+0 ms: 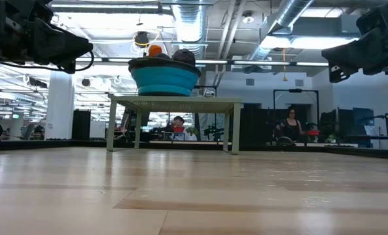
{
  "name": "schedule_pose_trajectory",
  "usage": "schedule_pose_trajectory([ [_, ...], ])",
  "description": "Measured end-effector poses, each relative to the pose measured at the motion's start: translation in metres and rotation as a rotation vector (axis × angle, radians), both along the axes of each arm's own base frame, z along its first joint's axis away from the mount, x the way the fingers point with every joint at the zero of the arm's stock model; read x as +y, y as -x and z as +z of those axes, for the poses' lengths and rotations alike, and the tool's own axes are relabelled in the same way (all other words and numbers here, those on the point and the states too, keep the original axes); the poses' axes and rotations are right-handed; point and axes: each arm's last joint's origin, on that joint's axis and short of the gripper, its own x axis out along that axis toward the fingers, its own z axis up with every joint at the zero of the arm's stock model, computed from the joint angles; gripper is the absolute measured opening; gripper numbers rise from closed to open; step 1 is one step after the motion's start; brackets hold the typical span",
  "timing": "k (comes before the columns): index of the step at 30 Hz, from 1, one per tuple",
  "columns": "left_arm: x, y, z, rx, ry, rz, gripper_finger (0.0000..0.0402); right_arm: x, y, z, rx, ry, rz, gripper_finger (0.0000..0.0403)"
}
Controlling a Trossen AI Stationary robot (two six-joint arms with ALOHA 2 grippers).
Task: Pick & Place Fruit
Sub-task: Return to Home Position
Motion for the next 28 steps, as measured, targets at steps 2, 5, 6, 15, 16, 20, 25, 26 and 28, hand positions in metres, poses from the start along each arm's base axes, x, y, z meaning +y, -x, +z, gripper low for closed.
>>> schedule_pose_trajectory([
  [2, 0.0, 0.0, 0.0, 0.0, 0.0, 0.0, 0.0072, 0.0, 0.0, 0.0, 0.0, 0.0, 0.0, 0.0006],
  [5, 0.0, 0.0, 0.0002, -0.002, 0.0, 0.0, 0.0072, 0.0, 0.0, 0.0, 0.0, 0.0, 0.0, 0.0006],
  [6, 0.0, 0.0, 0.0003, -0.003, 0.0, 0.0, 0.0072, 0.0, 0.0, 0.0, 0.0, 0.0, 0.0, 0.0006],
  [15, 0.0, 0.0001, 0.0007, -0.007, 0.0, 0.0, 0.0072, 0.0, 0.0, 0.0, 0.0, 0.0, 0.0, 0.0006],
  [16, 0.0, 0.0001, 0.0008, -0.008, 0.0, 0.0, 0.0072, 0.0, 0.0, -0.0001, 0.001, 0.0, 0.0, 0.0006],
  [20, 0.0, 0.0001, 0.0012, -0.012, 0.0, 0.0, 0.0072, 0.0, 0.0, -0.0001, 0.001, 0.0, 0.0, 0.0006],
  [25, 0.0, 0.0001, 0.0014, -0.015, 0.0, 0.0, 0.0072, 0.0, 0.0, -0.0001, 0.001, 0.0, 0.0, 0.0006],
  [26, 0.0, 0.0001, 0.0015, -0.015, 0.0, 0.0, 0.0072, 0.0, 0.0, -0.0001, 0.001, 0.0, 0.0, 0.0006],
  [28, 0.0, 0.0002, 0.0018, -0.019, -0.001, 0.0, 0.0072, 0.0, 0.0, -0.0001, 0.001, 0.0, 0.0, 0.0006],
])
